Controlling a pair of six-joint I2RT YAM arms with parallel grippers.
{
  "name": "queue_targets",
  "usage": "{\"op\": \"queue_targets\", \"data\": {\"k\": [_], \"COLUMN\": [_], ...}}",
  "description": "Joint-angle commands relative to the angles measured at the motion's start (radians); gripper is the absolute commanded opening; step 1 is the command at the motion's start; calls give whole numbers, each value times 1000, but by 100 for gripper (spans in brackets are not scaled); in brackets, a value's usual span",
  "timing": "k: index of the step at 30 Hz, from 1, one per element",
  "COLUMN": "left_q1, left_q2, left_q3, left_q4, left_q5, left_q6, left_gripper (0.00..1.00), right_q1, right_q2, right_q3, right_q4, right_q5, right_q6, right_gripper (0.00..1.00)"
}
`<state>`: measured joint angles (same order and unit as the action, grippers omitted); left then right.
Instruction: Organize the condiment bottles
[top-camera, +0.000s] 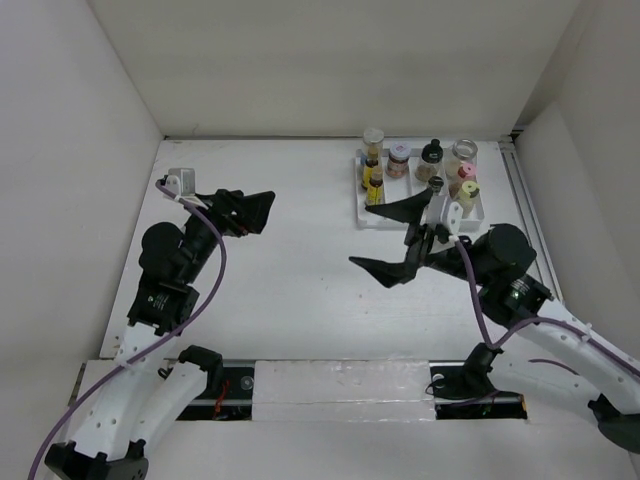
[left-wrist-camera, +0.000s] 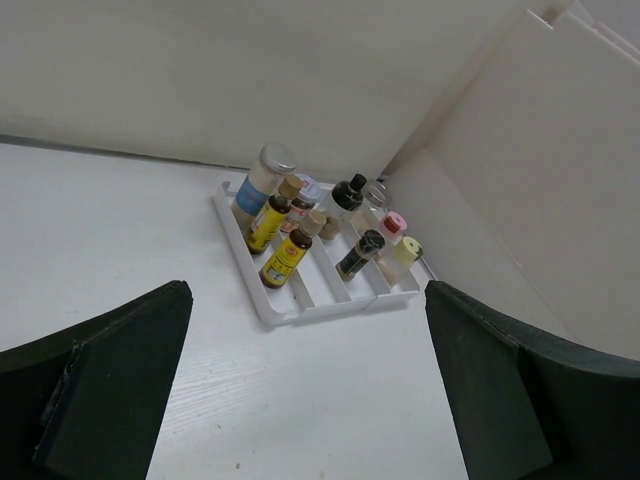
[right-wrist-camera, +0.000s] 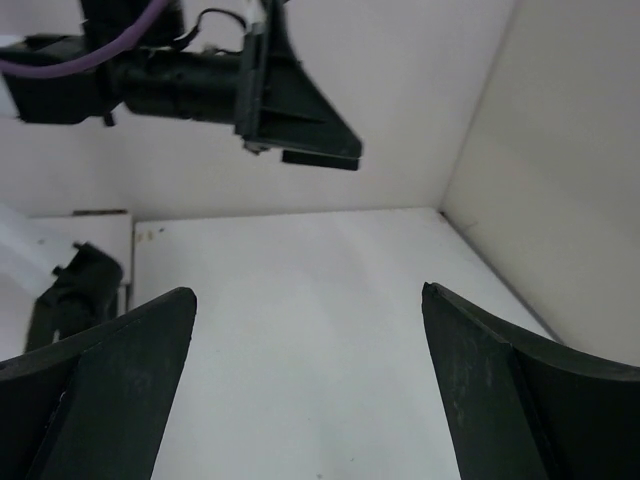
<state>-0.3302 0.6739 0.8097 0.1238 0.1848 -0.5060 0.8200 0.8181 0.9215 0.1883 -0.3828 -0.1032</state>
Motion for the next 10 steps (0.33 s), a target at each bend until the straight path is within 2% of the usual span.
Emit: {"op": "queue_targets", "data": {"k": [1, 10], "left_q1": [-3, -3], "left_q2": [-14, 16], "left_q3": [23, 19], "left_q4": [45, 76], "left_q5": [25, 61], "left_q6": [3, -23], "left_gripper": [99, 99], "right_q1": [34, 48], "right_q2": [-49, -56], "right_q3": [21, -26], "right_q4": [-68, -69], "right_q5": [-68, 145], "right_q6": [-58, -49], "right_gripper": [100, 100]}}
